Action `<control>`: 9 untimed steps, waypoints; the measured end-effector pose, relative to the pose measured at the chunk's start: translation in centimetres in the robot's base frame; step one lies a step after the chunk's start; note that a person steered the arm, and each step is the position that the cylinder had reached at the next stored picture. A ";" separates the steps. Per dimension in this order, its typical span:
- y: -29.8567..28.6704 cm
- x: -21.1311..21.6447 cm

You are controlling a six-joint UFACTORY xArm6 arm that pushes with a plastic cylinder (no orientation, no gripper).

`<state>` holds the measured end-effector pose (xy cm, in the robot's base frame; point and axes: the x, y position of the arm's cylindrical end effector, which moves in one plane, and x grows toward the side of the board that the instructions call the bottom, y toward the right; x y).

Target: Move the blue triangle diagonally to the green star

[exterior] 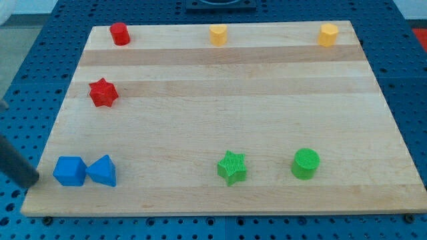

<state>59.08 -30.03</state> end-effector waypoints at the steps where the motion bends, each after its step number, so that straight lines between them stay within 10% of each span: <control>1: 1.1 2.7; 9: 11.5 -8.1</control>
<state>50.95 -18.50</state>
